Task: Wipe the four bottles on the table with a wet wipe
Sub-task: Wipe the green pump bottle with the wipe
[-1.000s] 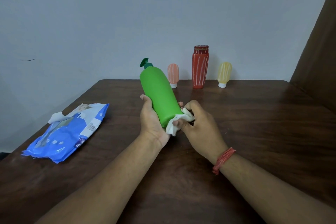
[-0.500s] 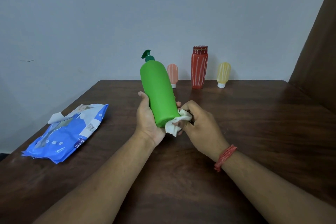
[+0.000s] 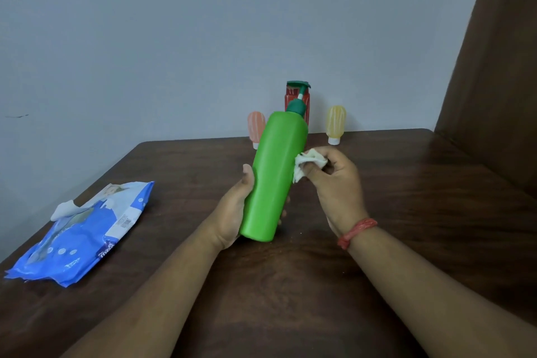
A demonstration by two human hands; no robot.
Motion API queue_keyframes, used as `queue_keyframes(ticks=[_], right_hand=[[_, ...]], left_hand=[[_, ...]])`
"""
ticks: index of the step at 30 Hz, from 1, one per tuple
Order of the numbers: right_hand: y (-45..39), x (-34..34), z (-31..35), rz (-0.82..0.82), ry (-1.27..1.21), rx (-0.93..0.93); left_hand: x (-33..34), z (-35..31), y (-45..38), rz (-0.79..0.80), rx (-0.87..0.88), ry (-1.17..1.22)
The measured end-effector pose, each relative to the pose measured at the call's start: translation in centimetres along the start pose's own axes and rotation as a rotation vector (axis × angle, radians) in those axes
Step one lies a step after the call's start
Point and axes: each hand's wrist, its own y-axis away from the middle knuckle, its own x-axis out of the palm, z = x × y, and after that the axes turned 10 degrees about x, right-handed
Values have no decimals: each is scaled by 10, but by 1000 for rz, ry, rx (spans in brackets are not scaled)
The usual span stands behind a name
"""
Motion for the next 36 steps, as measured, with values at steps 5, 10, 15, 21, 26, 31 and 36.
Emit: queue_keyframes(ticks=[5, 10, 15, 21, 26, 31, 36], right_hand=[[-16, -12, 7, -169, -130, -14], [-28, -22, 15, -210, -242, -56], [-36, -28, 28, -46, -514, -31], [-28, -39, 36, 385, -626, 126], [-31, -41, 38, 347, -539, 100], [-34, -40, 36, 181, -522, 101], [-24, -41, 38, 471, -713, 211]], left_hand=[[-1, 3, 0, 91, 34, -111], [3, 2, 0, 101, 43, -170], [8, 3, 3, 106, 56, -229], [9, 1, 6, 126, 50, -238], [7, -1, 7, 138, 40, -247], [8, -2, 7, 137, 44, -252], [10, -3, 9, 177, 32, -230]])
